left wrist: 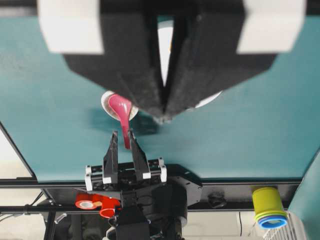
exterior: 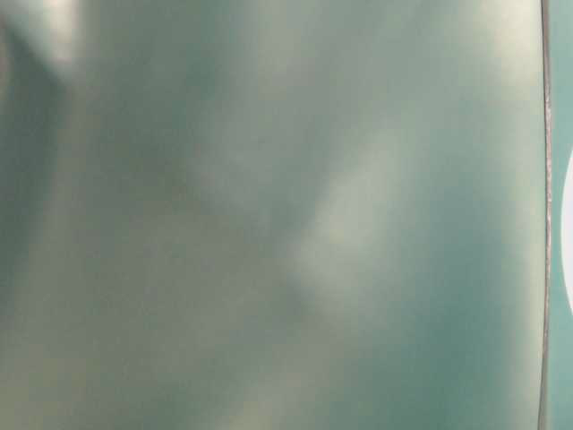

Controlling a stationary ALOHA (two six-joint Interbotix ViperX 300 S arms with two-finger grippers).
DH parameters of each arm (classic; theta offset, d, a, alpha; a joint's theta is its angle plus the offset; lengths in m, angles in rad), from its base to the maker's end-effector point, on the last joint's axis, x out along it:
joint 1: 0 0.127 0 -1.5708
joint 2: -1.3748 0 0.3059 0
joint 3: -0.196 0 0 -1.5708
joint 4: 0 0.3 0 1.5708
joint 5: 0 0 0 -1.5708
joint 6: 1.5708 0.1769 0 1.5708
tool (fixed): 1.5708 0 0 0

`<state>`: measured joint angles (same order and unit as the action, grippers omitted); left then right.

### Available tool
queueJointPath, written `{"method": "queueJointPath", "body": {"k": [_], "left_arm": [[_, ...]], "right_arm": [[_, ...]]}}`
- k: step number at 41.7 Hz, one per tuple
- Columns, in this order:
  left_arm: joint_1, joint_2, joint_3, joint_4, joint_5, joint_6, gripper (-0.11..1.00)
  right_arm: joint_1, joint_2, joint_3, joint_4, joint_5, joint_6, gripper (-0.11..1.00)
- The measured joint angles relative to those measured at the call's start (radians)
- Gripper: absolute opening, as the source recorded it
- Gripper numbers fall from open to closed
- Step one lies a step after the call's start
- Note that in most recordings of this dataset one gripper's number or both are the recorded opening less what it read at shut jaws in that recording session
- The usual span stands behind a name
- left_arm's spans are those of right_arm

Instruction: Scoop the yellow hexagonal prism block from the bowl with a spoon using the right arm.

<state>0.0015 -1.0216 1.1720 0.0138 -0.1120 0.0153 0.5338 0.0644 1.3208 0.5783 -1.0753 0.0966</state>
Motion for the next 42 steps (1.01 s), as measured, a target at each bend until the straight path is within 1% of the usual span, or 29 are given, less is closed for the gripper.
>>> {"method": "queueJointPath", "body": {"k": [15,31,42], "left_arm": [[0.0,0.0,0.0,0.0,0.005,0.0,0.0],[0.0,0.0,-0.002,0.0,0.005,0.0,0.0],[-0.002,0.0,0.0,0.002,0.005,0.0,0.0]], "right_arm": [[0.003,0.003,0.02,0.0,-0.052,0.0,0.42],[0.011,0.066,0.023,-0.008,-0.12,0.0,0.42],[0.011,0.066,0.034,-0.009,-0.124,0.0,0.42]]}}
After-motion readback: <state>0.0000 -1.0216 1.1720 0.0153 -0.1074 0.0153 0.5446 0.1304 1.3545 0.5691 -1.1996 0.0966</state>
